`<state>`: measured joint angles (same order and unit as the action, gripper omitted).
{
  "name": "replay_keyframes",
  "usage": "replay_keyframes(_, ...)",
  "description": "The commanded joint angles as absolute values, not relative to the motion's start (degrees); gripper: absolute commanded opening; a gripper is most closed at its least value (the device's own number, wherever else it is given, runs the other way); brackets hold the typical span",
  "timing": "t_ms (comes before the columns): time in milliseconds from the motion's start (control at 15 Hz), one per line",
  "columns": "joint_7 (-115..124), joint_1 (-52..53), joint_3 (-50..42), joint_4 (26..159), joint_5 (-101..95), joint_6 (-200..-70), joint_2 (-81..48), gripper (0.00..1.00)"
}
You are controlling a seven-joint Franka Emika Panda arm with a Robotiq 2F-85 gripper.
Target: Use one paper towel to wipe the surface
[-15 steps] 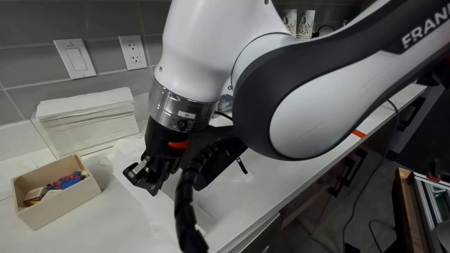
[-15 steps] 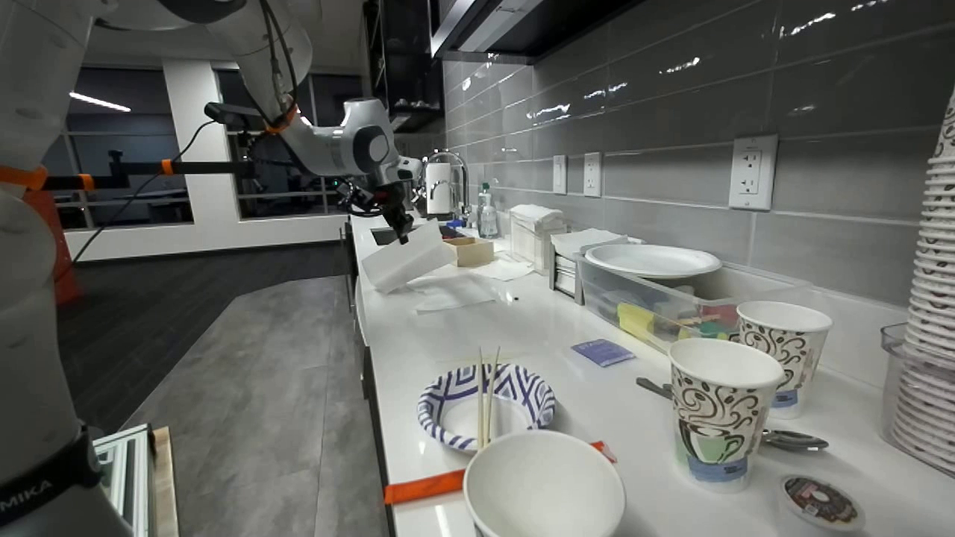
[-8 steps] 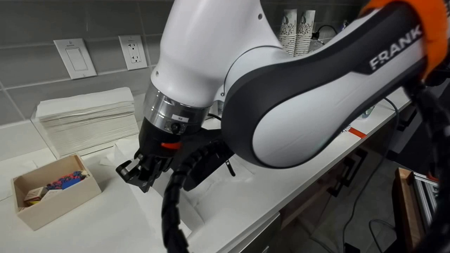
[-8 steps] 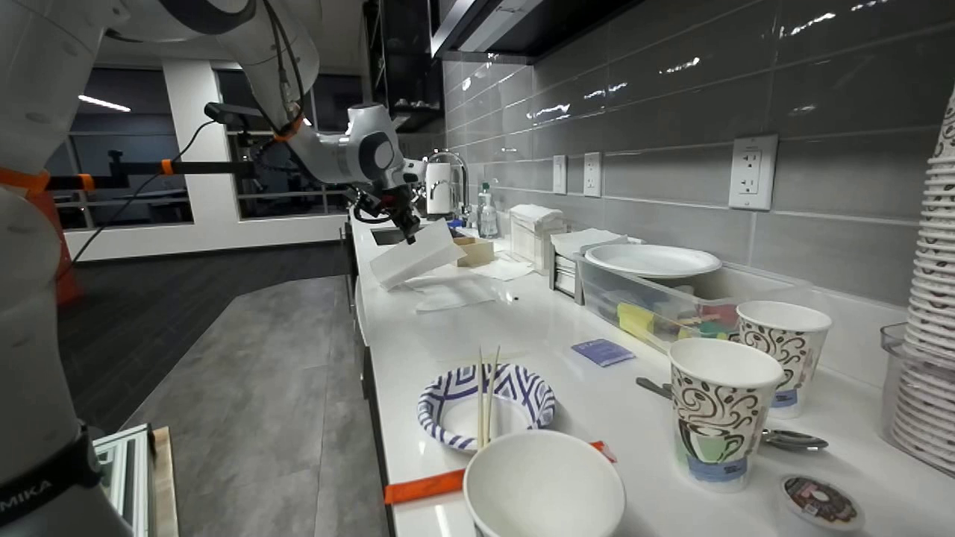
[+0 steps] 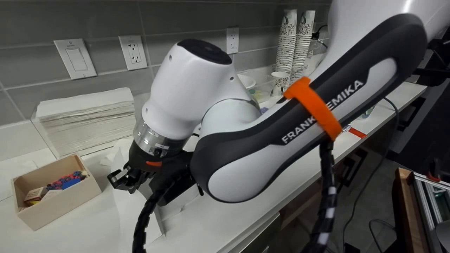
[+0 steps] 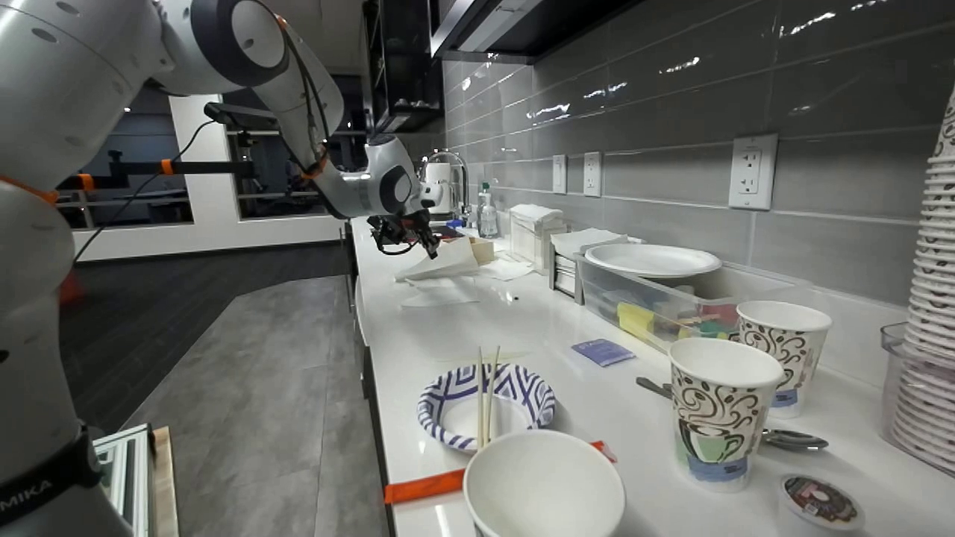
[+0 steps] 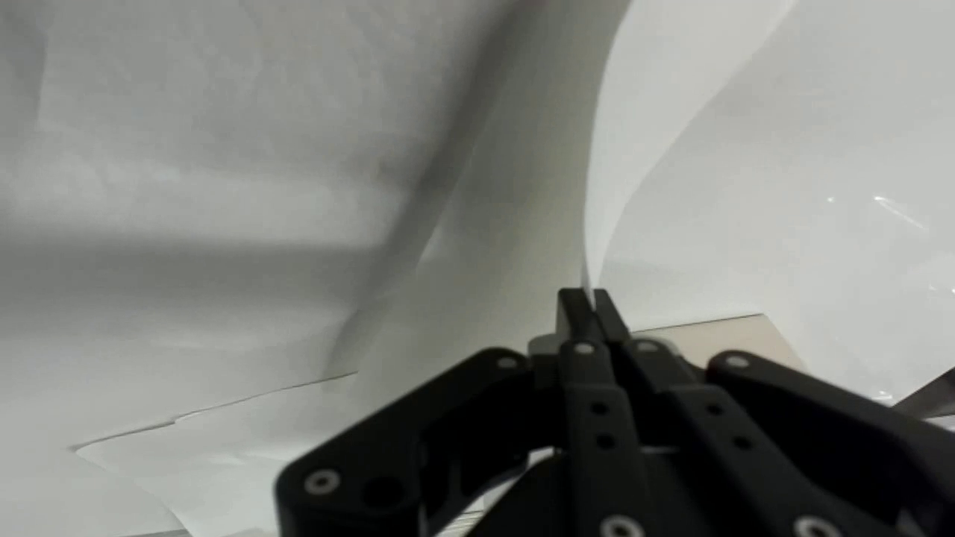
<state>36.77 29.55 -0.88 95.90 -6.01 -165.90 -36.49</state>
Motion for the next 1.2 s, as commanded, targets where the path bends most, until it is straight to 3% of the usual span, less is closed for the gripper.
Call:
replay_keyframes(0, 38.43, 31.1, -2.44, 90.89, -3.06, -168.85, -41.23, 0.26)
replay_keyframes(133, 38.0, 31.71, -3.07, 89.56, -2.25, -166.88, -40.99, 0.33)
replay_keyframes(733, 37.68, 33.13, -4.66, 88.47, -10.44, -134.03, -27.96, 0.99)
replay_keyframes(1133, 35.91, 28.65, 0.23, 97.34, -14.73, -124.39, -16.38, 1.0)
